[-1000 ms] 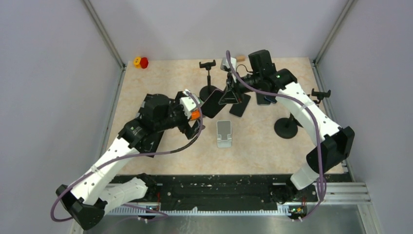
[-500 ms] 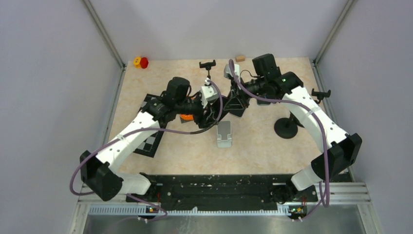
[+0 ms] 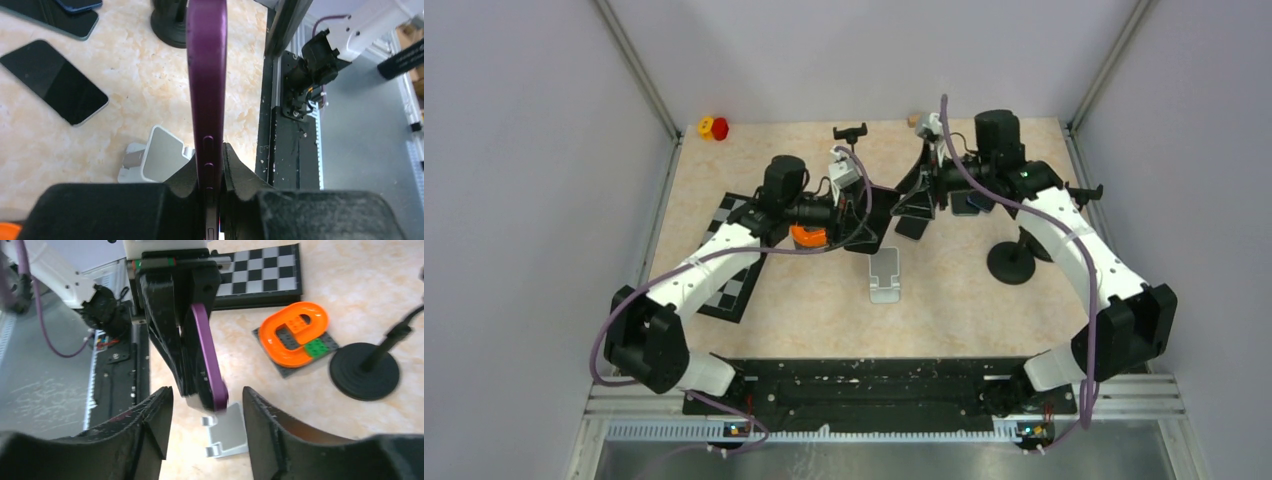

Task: Place the phone on the phone stand
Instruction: Pick up the phone at the center of the board.

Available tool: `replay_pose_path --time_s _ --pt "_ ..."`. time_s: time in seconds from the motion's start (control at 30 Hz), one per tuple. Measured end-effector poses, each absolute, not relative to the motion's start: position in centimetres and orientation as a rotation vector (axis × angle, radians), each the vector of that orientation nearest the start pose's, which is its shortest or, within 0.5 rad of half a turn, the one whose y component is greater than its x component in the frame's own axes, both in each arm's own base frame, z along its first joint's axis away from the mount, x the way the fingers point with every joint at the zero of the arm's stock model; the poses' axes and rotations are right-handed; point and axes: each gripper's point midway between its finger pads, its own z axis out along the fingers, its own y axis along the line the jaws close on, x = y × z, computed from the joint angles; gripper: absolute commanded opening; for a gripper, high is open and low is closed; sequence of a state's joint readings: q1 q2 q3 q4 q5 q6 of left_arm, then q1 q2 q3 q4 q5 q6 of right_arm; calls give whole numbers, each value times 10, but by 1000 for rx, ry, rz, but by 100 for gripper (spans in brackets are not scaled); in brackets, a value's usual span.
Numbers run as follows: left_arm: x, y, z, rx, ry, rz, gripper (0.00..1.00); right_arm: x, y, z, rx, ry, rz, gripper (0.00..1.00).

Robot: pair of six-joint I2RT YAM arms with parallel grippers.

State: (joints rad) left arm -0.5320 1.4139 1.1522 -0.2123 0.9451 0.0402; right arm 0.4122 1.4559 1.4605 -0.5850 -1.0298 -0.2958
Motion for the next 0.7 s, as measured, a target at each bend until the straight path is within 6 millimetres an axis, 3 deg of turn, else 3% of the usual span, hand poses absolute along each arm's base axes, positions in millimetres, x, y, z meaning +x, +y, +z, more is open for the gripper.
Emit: replay_pose_path --time_s 0.17,0.37,0.6,0.7 --pt "258 -307 246 976 1731 -1395 0 284 270 305 -1077 1631 1227 69" --pt "254 -318 253 940 1674 -1498 0 285 277 303 -994 1635 1318 69" --pt "252 -322 261 937 1627 -1518 0 290 286 315 -973 1576 1400 40" --pt "251 -323 258 934 1627 -1524 2 292 289 315 -966 1570 1443 19"
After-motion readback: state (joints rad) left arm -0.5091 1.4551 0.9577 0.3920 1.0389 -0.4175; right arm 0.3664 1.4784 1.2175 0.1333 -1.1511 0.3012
